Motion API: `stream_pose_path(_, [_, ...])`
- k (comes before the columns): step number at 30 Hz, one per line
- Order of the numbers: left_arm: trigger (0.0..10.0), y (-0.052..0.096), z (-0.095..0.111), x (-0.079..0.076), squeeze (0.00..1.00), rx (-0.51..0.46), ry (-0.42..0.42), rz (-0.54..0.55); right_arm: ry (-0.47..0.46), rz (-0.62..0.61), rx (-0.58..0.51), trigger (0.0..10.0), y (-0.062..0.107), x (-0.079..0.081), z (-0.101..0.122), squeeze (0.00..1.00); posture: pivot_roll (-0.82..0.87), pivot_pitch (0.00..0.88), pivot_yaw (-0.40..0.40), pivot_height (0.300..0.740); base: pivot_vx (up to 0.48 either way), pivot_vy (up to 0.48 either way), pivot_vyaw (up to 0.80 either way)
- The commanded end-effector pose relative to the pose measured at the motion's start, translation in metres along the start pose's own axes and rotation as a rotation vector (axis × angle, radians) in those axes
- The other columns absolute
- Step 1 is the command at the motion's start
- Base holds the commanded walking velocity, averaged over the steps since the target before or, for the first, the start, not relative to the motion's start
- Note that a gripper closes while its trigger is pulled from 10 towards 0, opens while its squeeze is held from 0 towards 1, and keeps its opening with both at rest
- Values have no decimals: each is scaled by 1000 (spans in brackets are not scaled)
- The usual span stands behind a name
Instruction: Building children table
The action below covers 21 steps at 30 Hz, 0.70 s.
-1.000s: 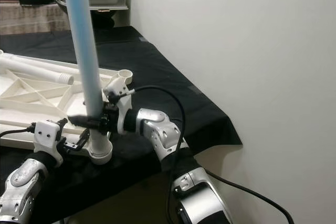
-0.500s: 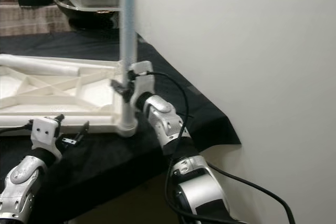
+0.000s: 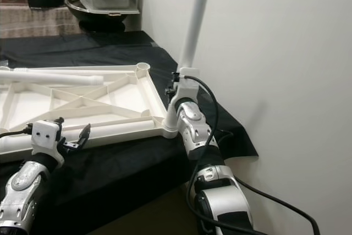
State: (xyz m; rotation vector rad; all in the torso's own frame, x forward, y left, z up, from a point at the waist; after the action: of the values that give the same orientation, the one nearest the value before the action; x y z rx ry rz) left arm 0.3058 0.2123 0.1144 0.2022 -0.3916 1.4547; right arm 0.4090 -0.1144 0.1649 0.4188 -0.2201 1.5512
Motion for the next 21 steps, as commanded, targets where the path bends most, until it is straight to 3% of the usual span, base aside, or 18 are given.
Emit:
stream_pose_path(1, [10000,-1,-1,-4,0,3,-2,-8,-67,-114,199,10000,10,-26,-49,451,57,0,-133,740,0,0,0])
stream_pose_path(2, [10000,-1,-1,-4,0,4,-3,-8,-90,-65,169,10000,9,-16,-45,1000,60,0,-134,740,0,0,0])
stream_pose_path(3, [10000,-1,-1,-4,0,4,-3,-8,-90,-65,169,10000,9,-16,-45,1000,60,0,-134,740,0,0,0])
stream_pose_path(5, [10000,-2,-1,-3,0,2,-4,-7,-141,61,121,10000,9,5,-34,1000,62,0,-133,740,0,0,0])
stream_pose_path(6, [10000,-2,-1,-3,0,2,-4,-7,-141,61,121,10000,9,5,-34,1000,62,0,-133,740,0,0,0])
stream_pose_path(7, [10000,-2,-1,-2,0,2,-5,-7,-156,106,110,10000,9,13,-30,573,62,0,-132,740,0,0,0])
stream_pose_path(8, [10000,-2,-1,-2,0,2,-5,-7,-156,106,110,10000,9,13,-30,573,62,0,-132,740,0,0,0])
stream_pose_path(9, [10000,-3,-1,-2,0,1,-6,-6,-211,244,99,10000,12,31,-22,0,61,0,-131,740,0,0,0])
stream_pose_path(12, [10000,-3,-1,-1,0,1,-7,-7,-238,340,91,10000,15,41,-16,0,59,0,-128,740,0,0,0])
stream_pose_path(14, [10000,-3,-1,-1,0,1,-9,-11,-300,604,95,10000,30,63,-2,0,57,0,-125,740,0,0,0])
stream_pose_path(15, [10000,-3,-1,-1,0,1,-9,-11,-300,604,95,10000,30,63,-2,0,57,0,-125,740,0,0,0])
stream_pose_path(16, [10000,-4,-1,-2,0,0,-11,-16,-280,848,106,10000,47,78,7,0,57,0,-125,740,0,0,0])
stream_pose_path(21, [10000,-5,0,-3,0,-3,-12,-19,-201,1009,151,10000,58,88,5,0,62,0,-128,740,0,0,0])
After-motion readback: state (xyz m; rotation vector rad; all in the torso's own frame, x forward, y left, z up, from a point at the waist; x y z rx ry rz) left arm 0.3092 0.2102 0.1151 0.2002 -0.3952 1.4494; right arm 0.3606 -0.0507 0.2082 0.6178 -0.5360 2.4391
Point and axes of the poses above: a point about 5 cm out from each wrist's last joint towards the gripper, its own y axis pointing back from the gripper into the wrist, its own z axis along the axis of the wrist's last joint, x = y × z, the point moved 2 cm from there along -y, pointing out of the wrist towards the gripper, and after that the axes turned 15 degrees about -y, right-handed, at the moved point
